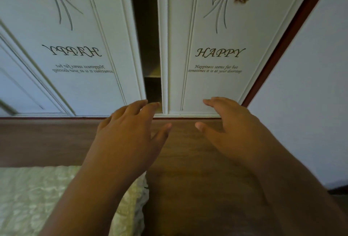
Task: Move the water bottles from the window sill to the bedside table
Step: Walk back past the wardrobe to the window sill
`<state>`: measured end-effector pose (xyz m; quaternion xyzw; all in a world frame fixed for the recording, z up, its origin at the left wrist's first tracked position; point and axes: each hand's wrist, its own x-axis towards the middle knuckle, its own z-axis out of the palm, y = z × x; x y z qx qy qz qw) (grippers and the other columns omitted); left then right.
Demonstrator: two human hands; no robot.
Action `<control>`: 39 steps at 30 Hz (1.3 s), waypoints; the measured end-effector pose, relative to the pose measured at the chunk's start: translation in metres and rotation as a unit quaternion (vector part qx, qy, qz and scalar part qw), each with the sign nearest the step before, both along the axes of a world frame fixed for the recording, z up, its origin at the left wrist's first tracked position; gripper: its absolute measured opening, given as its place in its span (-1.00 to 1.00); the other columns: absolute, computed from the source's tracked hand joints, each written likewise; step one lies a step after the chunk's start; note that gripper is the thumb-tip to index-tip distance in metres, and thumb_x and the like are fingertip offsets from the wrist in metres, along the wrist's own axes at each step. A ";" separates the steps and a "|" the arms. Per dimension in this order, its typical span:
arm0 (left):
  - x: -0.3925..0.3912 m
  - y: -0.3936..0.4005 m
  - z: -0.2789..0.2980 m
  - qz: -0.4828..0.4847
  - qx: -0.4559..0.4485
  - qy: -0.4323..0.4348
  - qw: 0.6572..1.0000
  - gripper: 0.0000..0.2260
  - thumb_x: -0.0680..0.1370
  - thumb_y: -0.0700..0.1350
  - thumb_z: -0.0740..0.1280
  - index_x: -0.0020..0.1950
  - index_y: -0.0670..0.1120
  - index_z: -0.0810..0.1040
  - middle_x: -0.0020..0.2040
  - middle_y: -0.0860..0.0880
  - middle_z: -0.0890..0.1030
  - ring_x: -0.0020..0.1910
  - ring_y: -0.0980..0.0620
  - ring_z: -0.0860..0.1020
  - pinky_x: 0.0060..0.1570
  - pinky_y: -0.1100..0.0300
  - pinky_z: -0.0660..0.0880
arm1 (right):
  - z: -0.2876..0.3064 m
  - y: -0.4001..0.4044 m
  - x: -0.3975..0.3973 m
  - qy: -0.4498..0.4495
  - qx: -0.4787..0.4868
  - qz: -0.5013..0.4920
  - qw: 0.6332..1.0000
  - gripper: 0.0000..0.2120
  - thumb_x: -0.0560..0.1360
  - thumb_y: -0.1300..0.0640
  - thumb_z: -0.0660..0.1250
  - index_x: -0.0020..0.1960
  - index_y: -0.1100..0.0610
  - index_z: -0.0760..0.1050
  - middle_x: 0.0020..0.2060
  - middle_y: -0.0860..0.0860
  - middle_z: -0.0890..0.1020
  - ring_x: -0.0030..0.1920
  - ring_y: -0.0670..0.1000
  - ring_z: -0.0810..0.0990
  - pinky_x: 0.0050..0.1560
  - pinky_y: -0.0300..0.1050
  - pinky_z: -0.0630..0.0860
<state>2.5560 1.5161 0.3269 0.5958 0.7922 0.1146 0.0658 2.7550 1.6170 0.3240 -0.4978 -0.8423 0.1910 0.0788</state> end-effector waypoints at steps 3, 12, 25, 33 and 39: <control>-0.024 0.017 -0.001 0.026 -0.005 0.001 1.000 -0.42 0.52 0.39 0.03 0.51 0.27 0.12 0.54 0.18 0.21 0.52 0.05 0.20 0.43 -0.06 0.22 | -0.001 0.028 -0.029 0.004 0.010 0.024 1.000 -0.36 0.54 -0.28 0.22 0.55 -0.14 0.16 0.54 -0.14 0.23 0.51 -0.05 0.21 0.48 0.00 0.19; -0.069 0.081 0.000 0.125 -0.015 0.015 0.992 -0.41 0.50 0.40 0.01 0.52 0.27 0.10 0.54 0.20 0.18 0.52 0.08 0.17 0.43 -0.04 0.20 | -0.014 0.130 -0.100 0.021 -0.013 0.107 0.994 -0.35 0.53 -0.28 0.23 0.55 -0.17 0.13 0.54 -0.14 0.23 0.51 -0.03 0.22 0.48 0.03 0.19; -0.096 0.211 0.012 0.284 -0.025 0.012 0.958 -0.40 0.49 0.42 0.00 0.51 0.30 0.09 0.55 0.18 0.18 0.52 0.02 0.19 0.43 -0.11 0.21 | 0.010 0.301 -0.185 0.023 -0.014 0.235 0.972 -0.35 0.51 -0.30 0.25 0.53 -0.19 0.16 0.54 -0.13 0.24 0.50 0.02 0.27 0.43 0.14 0.34; -0.135 0.236 0.001 0.336 -0.043 0.004 0.941 -0.39 0.48 0.45 -0.03 0.50 0.31 0.09 0.54 0.20 0.18 0.52 0.01 0.20 0.42 -0.11 0.22 | -0.001 0.334 -0.248 -0.012 -0.034 0.290 0.956 -0.33 0.49 -0.32 0.22 0.54 -0.17 0.16 0.54 -0.12 0.25 0.50 0.03 0.28 0.42 0.15 0.36; -0.199 0.253 -0.016 0.342 -0.035 -0.018 0.939 -0.40 0.49 0.43 -0.01 0.50 0.29 0.11 0.54 0.18 0.20 0.51 -0.01 0.23 0.44 -0.13 0.25 | -0.004 0.349 -0.309 -0.030 -0.022 0.304 0.952 -0.35 0.50 -0.31 0.23 0.53 -0.18 0.17 0.53 -0.13 0.25 0.49 0.03 0.29 0.41 0.17 0.38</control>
